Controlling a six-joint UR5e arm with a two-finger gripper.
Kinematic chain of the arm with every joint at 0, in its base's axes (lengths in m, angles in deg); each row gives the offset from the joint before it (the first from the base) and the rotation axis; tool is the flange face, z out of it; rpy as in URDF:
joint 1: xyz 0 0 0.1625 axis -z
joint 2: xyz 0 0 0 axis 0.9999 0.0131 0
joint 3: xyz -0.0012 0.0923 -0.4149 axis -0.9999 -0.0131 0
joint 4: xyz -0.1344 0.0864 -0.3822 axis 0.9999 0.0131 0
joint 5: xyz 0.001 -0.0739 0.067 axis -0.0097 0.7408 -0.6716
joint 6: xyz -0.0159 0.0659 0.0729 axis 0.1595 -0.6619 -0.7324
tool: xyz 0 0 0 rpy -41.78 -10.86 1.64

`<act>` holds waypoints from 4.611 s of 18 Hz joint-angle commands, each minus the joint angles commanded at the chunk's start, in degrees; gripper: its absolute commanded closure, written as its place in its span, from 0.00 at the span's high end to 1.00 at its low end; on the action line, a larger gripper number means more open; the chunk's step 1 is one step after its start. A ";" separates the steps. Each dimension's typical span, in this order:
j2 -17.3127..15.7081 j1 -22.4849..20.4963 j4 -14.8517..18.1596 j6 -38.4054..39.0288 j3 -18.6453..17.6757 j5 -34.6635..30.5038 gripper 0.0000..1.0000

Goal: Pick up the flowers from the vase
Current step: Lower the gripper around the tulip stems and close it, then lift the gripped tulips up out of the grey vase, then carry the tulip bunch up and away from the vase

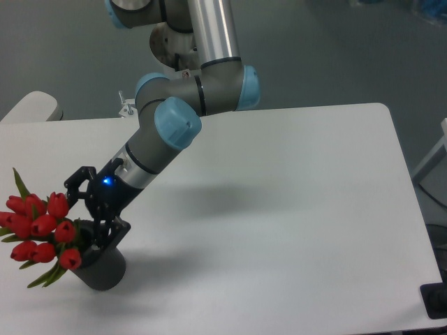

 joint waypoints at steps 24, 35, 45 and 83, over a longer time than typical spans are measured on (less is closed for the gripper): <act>0.35 0.18 0.00 0.97 2.02 0.18 0.37; -4.03 -1.23 0.18 18.35 6.58 0.18 0.36; -6.50 -1.49 0.35 30.75 12.38 0.18 0.36; -5.54 -16.43 0.44 25.40 12.74 5.00 0.34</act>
